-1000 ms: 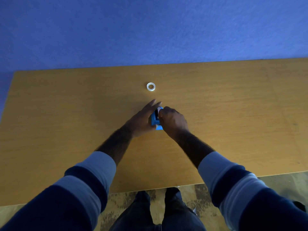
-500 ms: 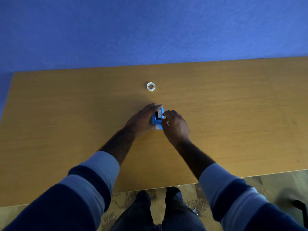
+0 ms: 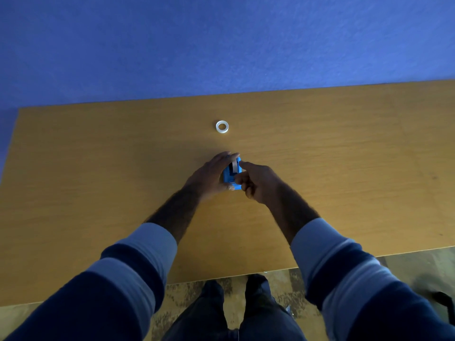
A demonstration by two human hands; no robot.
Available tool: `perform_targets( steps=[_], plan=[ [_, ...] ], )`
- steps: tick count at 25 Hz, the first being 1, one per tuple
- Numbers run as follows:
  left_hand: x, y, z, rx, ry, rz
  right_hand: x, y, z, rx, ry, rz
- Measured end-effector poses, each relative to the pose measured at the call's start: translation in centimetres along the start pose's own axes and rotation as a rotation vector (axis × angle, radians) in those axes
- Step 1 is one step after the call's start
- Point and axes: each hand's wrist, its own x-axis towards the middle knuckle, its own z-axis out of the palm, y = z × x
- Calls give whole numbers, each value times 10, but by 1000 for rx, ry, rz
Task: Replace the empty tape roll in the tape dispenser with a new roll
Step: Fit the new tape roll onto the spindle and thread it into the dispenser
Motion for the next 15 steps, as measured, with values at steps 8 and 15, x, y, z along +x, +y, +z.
perform_targets(
  steps=[8,15],
  plan=[
    [2,-3,1,15,-6,10,-2,-2,15,78,30,5],
    [8,-7,4,19,-5,-58,-6,8,21,183,47,-24]
  ],
)
